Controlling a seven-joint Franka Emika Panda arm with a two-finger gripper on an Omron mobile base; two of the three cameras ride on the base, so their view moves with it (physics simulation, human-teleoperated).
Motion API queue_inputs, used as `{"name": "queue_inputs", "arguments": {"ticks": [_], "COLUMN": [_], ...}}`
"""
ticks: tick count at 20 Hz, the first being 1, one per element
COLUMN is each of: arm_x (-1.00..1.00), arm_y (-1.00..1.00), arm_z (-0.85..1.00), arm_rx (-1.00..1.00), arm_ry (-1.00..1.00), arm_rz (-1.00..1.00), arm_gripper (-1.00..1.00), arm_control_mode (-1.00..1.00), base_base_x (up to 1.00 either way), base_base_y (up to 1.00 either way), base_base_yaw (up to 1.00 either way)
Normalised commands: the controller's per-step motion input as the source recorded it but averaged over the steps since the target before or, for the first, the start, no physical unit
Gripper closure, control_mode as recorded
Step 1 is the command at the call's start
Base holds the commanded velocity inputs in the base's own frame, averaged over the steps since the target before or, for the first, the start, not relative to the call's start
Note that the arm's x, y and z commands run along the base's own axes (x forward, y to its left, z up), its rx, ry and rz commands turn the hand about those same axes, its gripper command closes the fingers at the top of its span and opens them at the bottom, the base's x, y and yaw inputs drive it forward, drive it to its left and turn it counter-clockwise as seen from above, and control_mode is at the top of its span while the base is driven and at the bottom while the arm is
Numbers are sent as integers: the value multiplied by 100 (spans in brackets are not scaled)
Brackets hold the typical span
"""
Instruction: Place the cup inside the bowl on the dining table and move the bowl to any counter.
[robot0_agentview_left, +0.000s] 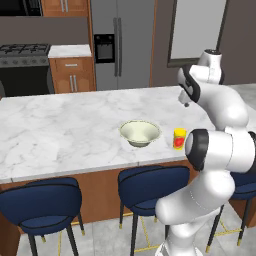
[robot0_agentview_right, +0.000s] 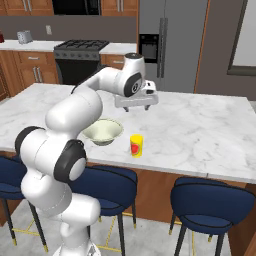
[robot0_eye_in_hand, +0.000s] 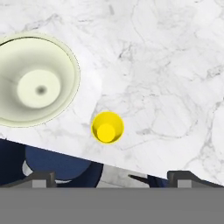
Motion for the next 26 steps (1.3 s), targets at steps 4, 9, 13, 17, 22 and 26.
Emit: {"name": "queue_inputs", "arguments": {"ticks": [4,9,13,17,22,26], "arm_x": [0,0,-1,0,0,0], "arm_y": [-8,-4,0,0,0,0], "arm_z": [-4,-21,-22,-3,0,0], "arm_rx": [0,0,0,0,0,5], "arm_ry": [0,2,5,7,2,0], "arm_rz": [1,1,0,-7,-14,-15], "arm_gripper": [-100,-100,-100,-100,-100,-100], "arm_control_mode": [-100,-100,-100,-100,-100,-100], "base_base_x": [0,0,0,0,0,0], "base_base_y": [0,0,0,0,0,0], "base_base_yaw": [0,0,0,0,0,0]}}
